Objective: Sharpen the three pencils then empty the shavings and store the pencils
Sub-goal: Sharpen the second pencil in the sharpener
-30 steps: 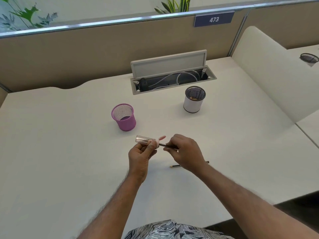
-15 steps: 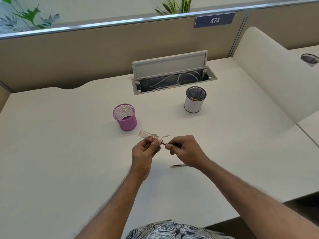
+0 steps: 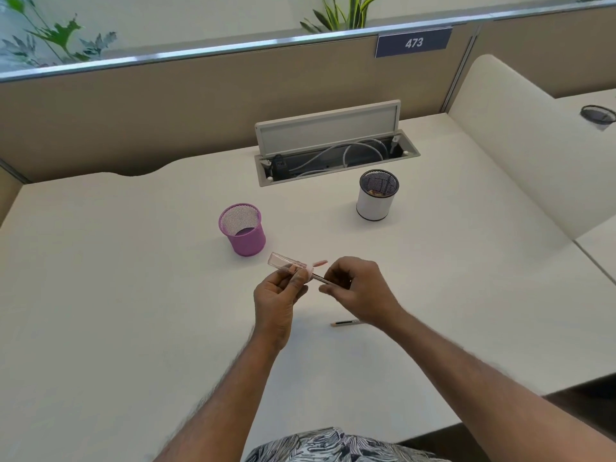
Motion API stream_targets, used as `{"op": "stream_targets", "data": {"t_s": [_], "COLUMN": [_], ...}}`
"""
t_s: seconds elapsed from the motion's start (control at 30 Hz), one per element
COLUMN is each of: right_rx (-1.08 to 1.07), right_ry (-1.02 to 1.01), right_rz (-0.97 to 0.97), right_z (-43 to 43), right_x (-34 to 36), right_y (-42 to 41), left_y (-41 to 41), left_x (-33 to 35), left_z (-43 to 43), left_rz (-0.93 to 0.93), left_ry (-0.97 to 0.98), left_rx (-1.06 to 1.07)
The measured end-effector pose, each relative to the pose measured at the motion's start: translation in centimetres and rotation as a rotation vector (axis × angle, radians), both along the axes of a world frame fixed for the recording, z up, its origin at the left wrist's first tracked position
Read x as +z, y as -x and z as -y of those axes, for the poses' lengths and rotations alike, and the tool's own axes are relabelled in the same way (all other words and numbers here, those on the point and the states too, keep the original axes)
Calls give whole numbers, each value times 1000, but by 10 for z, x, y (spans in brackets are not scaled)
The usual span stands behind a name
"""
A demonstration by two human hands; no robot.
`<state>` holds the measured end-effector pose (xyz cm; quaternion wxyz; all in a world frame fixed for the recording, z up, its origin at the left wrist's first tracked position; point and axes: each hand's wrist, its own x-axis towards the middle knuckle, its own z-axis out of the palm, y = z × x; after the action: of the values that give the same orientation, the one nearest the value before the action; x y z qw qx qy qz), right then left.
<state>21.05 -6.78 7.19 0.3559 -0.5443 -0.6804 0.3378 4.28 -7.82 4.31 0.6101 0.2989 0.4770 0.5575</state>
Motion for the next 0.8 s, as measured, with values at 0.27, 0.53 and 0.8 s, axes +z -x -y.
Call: {"op": "stream_targets", "data": {"t_s": [0.27,0.53,0.8], "right_rx": [-32,-34,97], "right_ry": [-476,-21,886], "right_rz": [340,-34,-578], "right_z": [6,-1,-9], "right_x": [-7,-2,7], "right_y": [7,8,-5], "left_y": [-13,-6,8], "left_x": [-1,4,5], "left_z": [1,-3,0], "left_rz": [49,146,162], "left_ry": [24,38,46], "left_rx": [118,32,-146]}}
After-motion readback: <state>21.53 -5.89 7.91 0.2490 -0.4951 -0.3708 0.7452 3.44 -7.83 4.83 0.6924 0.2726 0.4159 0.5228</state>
